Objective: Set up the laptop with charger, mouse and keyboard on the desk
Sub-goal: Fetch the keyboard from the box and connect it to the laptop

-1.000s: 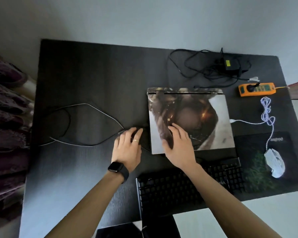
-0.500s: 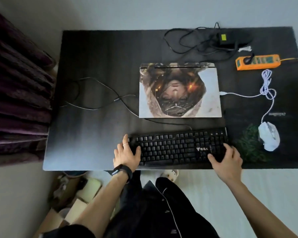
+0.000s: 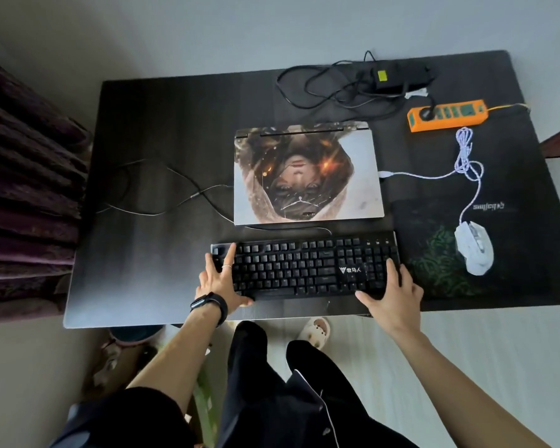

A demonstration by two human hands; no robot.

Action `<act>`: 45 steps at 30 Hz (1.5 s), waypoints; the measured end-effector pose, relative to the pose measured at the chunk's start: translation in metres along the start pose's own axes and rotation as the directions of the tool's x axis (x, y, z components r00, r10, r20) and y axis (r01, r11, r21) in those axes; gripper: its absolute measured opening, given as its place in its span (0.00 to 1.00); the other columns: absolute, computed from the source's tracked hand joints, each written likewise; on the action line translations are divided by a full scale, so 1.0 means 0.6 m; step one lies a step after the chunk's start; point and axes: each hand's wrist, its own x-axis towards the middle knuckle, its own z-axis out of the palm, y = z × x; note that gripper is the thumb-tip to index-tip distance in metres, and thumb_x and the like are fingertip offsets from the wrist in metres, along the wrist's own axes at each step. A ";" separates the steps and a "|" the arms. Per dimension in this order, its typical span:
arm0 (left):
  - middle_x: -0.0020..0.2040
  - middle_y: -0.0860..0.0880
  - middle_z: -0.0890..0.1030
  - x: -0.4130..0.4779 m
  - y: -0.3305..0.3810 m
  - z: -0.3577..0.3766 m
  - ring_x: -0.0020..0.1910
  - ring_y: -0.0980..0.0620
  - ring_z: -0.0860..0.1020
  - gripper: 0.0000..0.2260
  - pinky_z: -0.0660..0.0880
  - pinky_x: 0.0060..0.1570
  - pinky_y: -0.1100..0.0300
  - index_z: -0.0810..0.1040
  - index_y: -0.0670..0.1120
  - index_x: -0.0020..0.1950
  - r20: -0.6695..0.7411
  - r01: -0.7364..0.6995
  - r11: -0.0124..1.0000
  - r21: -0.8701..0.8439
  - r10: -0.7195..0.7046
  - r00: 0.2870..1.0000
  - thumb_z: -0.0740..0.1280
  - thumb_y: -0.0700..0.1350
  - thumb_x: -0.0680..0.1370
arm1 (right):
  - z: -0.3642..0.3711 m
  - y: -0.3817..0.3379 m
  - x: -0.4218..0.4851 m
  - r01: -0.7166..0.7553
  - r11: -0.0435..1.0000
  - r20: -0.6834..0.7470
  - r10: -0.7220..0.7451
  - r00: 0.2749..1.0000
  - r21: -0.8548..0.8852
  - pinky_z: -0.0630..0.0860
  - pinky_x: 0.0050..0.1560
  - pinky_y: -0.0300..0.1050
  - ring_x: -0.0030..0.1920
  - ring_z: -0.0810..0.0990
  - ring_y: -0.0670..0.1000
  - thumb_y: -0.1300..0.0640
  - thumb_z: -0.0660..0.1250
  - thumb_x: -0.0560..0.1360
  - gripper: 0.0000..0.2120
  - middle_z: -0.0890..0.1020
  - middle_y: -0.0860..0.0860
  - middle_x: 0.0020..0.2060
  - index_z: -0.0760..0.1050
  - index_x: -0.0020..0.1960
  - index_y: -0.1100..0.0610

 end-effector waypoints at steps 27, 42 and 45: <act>0.79 0.45 0.36 -0.014 0.002 0.011 0.73 0.37 0.60 0.55 0.68 0.67 0.42 0.35 0.70 0.74 -0.053 -0.040 0.999 0.021 0.041 0.998 0.77 0.55 0.68 | -0.002 0.028 -0.001 0.049 0.998 -0.009 -0.049 0.999 0.047 0.72 0.64 0.60 0.72 0.60 0.66 0.42 0.70 0.75 0.41 0.58 0.53 0.79 0.51 0.81 0.44; 0.77 0.43 0.40 -0.015 0.012 0.025 0.72 0.36 0.61 0.55 0.68 0.67 0.42 0.34 0.68 0.74 -0.062 -0.037 0.998 0.056 0.041 0.997 0.77 0.58 0.67 | -0.004 0.047 -0.006 0.037 0.995 0.027 -0.039 0.999 0.096 0.70 0.66 0.59 0.73 0.58 0.64 0.43 0.69 0.76 0.40 0.57 0.50 0.80 0.51 0.81 0.41; 0.78 0.42 0.40 -0.013 0.010 0.025 0.73 0.36 0.59 0.55 0.65 0.69 0.43 0.35 0.67 0.75 -0.040 -0.029 0.998 0.058 0.032 0.999 0.76 0.58 0.67 | -0.008 0.044 -0.006 0.037 0.996 0.060 -0.041 0.997 0.076 0.68 0.68 0.58 0.73 0.58 0.64 0.45 0.69 0.77 0.40 0.55 0.50 0.80 0.49 0.81 0.42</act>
